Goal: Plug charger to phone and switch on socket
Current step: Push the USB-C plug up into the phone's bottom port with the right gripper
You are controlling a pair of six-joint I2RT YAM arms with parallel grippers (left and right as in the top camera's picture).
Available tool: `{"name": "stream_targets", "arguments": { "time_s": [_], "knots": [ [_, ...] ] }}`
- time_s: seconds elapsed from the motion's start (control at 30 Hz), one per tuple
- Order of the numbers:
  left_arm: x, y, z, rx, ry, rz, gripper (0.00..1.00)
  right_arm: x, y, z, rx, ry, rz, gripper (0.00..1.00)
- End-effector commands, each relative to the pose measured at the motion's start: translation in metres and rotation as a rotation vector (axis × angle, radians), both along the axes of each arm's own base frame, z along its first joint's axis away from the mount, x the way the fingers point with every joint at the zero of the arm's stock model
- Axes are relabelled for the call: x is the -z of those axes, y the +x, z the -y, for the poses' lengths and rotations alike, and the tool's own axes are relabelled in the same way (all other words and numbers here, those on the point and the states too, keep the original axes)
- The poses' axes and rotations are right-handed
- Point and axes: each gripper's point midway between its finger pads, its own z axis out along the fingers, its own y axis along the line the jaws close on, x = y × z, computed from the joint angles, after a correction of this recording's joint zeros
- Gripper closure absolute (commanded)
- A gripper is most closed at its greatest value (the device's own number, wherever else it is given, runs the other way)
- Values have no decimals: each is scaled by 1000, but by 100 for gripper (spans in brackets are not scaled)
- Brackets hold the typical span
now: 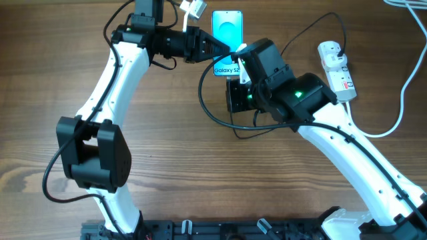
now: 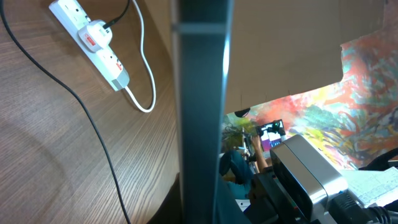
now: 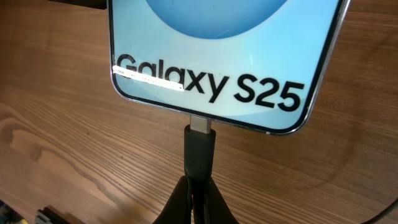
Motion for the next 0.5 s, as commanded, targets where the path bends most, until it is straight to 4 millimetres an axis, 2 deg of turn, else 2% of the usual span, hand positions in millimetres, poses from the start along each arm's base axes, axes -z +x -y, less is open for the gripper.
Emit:
{"name": "stream_targets", "arguments": {
  "time_s": [0.0,0.47],
  "knots": [
    [-17,-8,2,41,-49,47,96,-6,2,-6,-22,9,16,96],
    [-18,-9,2,45,-54,44,96,-8,6,-6,-15,12,35,96]
  ]
}}
